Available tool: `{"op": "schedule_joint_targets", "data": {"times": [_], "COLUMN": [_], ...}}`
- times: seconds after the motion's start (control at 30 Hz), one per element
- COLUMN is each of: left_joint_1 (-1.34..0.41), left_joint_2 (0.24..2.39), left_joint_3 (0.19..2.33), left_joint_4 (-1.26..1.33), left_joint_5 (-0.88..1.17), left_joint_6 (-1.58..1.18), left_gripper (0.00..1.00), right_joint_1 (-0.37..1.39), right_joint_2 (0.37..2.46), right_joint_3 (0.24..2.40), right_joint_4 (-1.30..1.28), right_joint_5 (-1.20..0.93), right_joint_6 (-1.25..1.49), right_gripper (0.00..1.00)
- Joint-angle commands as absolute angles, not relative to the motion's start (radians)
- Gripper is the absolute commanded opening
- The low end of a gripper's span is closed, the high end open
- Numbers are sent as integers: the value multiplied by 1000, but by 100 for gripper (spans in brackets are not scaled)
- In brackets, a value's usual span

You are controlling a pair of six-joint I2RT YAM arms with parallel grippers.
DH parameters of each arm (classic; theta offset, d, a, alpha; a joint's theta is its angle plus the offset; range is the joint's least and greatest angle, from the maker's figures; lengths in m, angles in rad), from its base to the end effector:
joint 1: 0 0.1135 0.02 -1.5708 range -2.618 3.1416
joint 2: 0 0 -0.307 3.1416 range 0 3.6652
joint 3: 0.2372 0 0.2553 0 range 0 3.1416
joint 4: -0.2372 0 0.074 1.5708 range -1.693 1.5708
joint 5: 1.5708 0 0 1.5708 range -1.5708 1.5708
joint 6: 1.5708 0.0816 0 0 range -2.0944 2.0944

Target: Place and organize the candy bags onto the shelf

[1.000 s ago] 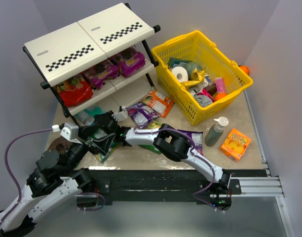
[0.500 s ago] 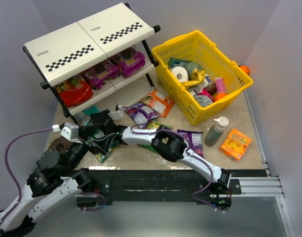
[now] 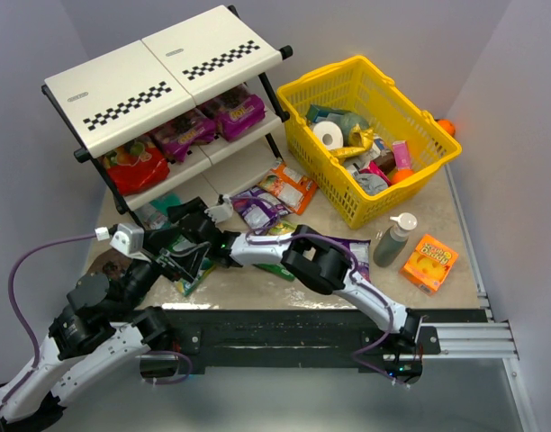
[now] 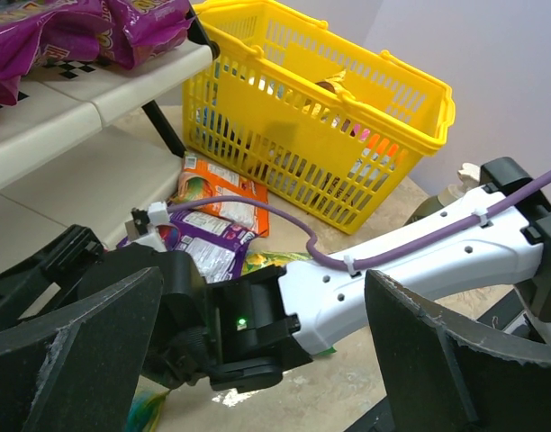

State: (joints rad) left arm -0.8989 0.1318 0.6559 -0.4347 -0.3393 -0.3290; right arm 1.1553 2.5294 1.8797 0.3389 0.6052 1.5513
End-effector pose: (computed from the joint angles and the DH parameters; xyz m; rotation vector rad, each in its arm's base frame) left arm 0.0529 -0.0229 0.3434 0.1525 1.5235 -0.7375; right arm 0.3006 0.5663 0.1444 0.8363 1.8636 1.2838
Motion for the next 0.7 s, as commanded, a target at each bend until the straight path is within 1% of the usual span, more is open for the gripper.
{"op": "schedule_joint_targets", "data": {"times": [0.0, 0.07, 0.1, 0.17, 0.2, 0.27, 0.3, 0.37, 0.4, 0.47, 0.53, 0.63, 0.67], "left_joint_1": [-896, -896, -896, -896, -896, -897, -896, -897, -896, -896, -896, -897, -897], "left_joint_2": [130, 129, 130, 136, 143, 178, 195, 263, 290, 371, 438, 472, 471], "left_joint_3": [658, 660, 660, 661, 664, 673, 689, 712, 735, 770, 788, 793, 785], "left_joint_4": [-416, -419, -422, -434, -440, -463, -474, -535, -560, -641, -704, -716, -709], "left_joint_5": [-360, -371, -377, -413, -425, -459, -471, -523, -541, -603, -647, -675, -675], "left_joint_6": [-321, -325, -334, -350, -368, -393, -422, -463, -506, -560, -632, -672, -670], "left_gripper": [100, 100, 100, 100, 100, 100, 100, 100, 99, 99, 100, 100, 100], "right_joint_1": [1158, 1158, 1158, 1158, 1157, 1154, 1154, 1152, 1152, 1152, 1155, 1161, 1166], "right_joint_2": [2405, 2341, 2315, 2236, 2211, 2124, 2097, 2040, 1989, 1947, 1904, 1904, 1910], "right_joint_3": [1751, 1689, 1618, 1545, 1476, 1410, 1349, 1301, 1255, 1207, 1119, 1019, 975], "right_joint_4": [376, 402, 450, 462, 451, 428, 393, 339, 300, 278, 317, 400, 458], "right_joint_5": [603, 586, 574, 514, 499, 456, 448, 427, 422, 398, 327, 217, 198], "right_joint_6": [1493, 1442, 1409, 1355, 1345, 1315, 1295, 1249, 1232, 1218, 1230, 1317, 1339], "right_gripper": [68, 68, 68, 71, 77, 83, 89, 97, 99, 99, 99, 94, 90]}}
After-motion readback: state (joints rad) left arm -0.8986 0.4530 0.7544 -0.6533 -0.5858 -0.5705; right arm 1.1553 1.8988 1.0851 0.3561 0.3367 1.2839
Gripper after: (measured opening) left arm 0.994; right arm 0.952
